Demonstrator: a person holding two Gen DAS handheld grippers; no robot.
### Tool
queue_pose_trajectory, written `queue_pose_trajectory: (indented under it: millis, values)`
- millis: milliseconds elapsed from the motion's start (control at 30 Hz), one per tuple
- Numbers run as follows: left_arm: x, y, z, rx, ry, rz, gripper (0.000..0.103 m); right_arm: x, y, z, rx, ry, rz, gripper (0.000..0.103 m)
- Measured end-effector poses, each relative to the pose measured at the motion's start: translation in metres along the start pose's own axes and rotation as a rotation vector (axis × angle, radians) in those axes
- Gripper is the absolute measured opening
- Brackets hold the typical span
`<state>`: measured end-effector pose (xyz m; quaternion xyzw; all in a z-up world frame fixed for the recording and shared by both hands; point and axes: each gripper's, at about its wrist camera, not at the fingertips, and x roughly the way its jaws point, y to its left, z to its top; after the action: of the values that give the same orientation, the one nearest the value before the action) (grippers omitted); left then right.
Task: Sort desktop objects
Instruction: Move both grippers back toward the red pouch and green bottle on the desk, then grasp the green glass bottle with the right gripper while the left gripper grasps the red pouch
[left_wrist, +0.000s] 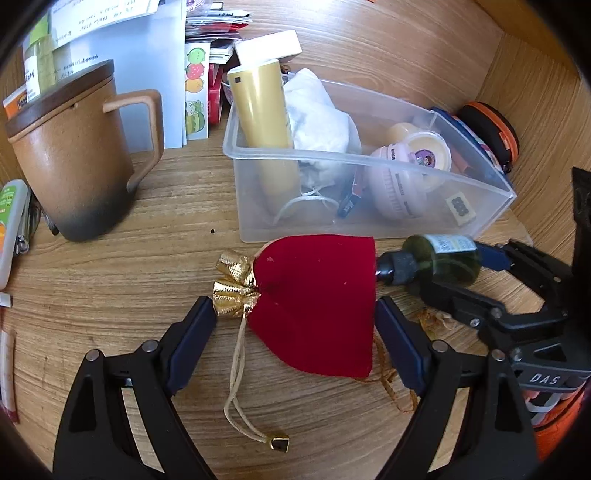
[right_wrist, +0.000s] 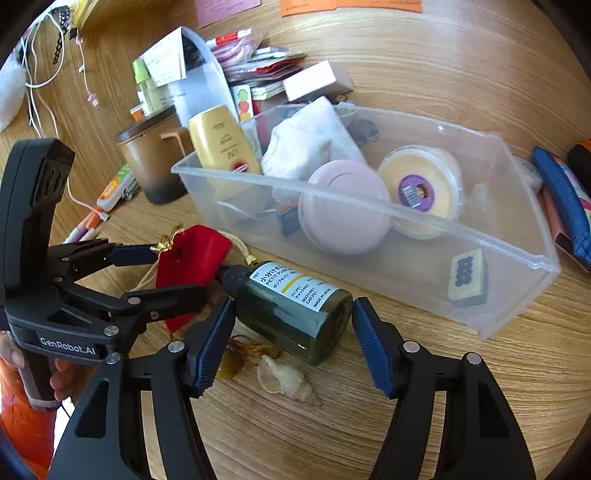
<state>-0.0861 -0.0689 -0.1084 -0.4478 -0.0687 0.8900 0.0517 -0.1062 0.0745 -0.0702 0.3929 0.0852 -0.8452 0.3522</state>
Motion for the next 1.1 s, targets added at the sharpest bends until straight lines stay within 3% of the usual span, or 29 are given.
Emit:
queue_pose_trajectory:
  millis: [233,367,500,533,667,800,1100]
  values:
    - [0.002,-0.008,0.002,0.030,-0.014,0.047,0.083,-0.012,-0.010,-0.003,0.024,-0.028,-0.026,0.062]
    - [0.003,-0.009,0.004,0.022,-0.005,0.004,0.079,-0.021,-0.015,-0.006,0.035,-0.046,-0.032,0.062]
    - [0.005,-0.020,0.006,0.068,0.000,0.024,0.054,-0.034,-0.022,-0.009,0.058,-0.074,-0.037,0.062]
    - [0.004,-0.022,0.005,0.076,0.001,0.015,0.042,-0.037,-0.023,-0.009,0.062,-0.081,-0.041,0.062]
    - [0.001,-0.025,0.000,0.103,-0.009,0.040,0.037,-0.047,-0.031,-0.009,0.079,-0.099,-0.047,0.062]
    - [-0.009,-0.023,-0.001,0.089,-0.031,0.031,0.024,-0.052,-0.034,-0.009,0.087,-0.111,-0.051,0.062]
    - [-0.038,-0.030,0.001,0.100,-0.091,0.042,0.022,-0.065,-0.032,-0.009,0.087,-0.142,-0.046,0.062]
